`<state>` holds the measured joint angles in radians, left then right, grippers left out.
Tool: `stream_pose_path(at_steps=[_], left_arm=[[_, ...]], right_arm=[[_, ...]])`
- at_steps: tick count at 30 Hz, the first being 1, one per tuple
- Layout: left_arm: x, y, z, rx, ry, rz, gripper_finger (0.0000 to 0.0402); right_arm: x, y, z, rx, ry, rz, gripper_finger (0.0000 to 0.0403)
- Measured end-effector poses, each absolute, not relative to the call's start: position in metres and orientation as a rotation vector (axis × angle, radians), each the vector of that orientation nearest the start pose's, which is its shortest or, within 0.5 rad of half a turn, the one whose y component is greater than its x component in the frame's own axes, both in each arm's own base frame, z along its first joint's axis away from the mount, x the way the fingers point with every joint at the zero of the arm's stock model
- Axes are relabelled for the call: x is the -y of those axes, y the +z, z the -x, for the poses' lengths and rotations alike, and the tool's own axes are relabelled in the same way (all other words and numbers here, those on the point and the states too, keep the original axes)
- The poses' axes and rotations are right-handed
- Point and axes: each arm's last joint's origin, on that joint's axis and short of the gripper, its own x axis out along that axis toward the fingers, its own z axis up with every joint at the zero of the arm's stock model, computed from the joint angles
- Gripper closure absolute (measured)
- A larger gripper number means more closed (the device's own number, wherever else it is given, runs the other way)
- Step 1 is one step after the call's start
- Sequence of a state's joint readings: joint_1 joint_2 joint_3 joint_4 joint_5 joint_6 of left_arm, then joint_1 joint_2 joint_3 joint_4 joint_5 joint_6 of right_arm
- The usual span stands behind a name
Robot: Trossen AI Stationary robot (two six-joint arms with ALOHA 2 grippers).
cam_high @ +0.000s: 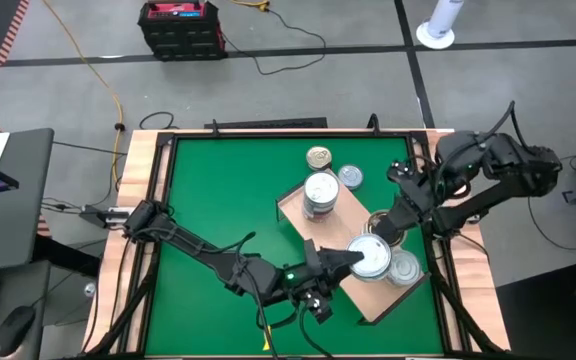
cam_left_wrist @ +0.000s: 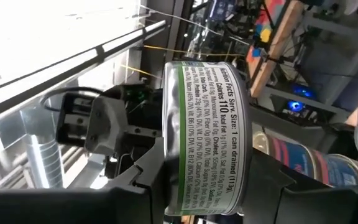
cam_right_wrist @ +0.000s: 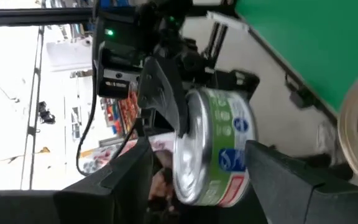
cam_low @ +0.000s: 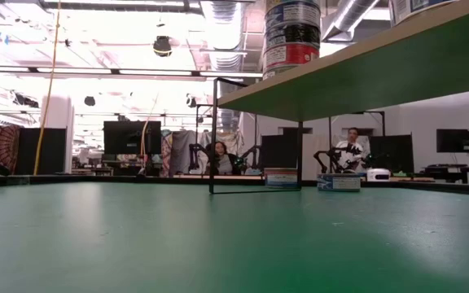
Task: Stack canned seafood by type on shelf
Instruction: Stack the light green tuna can on top of the other light green tuna cans on the shelf
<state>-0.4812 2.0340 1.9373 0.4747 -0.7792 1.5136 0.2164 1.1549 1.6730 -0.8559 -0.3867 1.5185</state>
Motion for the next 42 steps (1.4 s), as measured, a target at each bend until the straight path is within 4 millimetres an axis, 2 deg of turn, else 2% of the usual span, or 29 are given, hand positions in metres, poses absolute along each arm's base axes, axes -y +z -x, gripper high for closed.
stream_pose_path(at_steps=[5, 10, 15, 24, 29, 34, 38, 42], left_arm=[[0.196, 0.41, -0.426, -0.001, 0.494, -1.252, 0.0261], [0.196, 0.418, -0.421, 0.049, 0.558, -1.16, 0.0261], [0.193, 0.43, -0.413, 0.109, 0.596, -1.043, 0.0261], [0.185, 0.452, -0.397, 0.246, 0.486, -0.587, 0.0261], [0.182, 0.458, -0.391, 0.262, 0.391, -0.364, 0.0261], [0.165, 0.471, -0.386, 0.332, 0.36, -0.104, 0.0261], [0.151, 0.478, -0.384, 0.348, 0.342, 0.01, 0.0261], [0.146, 0.482, -0.382, 0.338, 0.314, -0.006, 0.0261]], right_arm=[[-0.039, 0.488, -0.169, -0.757, 0.212, -1.545, 0.0126], [-0.024, 0.491, -0.155, -0.697, 0.232, -1.445, 0.0126], [-0.016, 0.495, -0.143, -0.579, 0.291, -1.192, 0.0126], [-0.012, 0.51, -0.133, -0.348, 0.286, -0.609, 0.0127], [-0.018, 0.519, -0.13, -0.227, 0.316, -0.266, 0.0127], [-0.03, 0.524, -0.139, -0.122, 0.327, 0.07, 0.0127], [-0.036, 0.522, -0.149, -0.13, 0.296, 0.124, 0.0127], [-0.037, 0.52, -0.152, -0.143, 0.281, 0.116, 0.0127]])
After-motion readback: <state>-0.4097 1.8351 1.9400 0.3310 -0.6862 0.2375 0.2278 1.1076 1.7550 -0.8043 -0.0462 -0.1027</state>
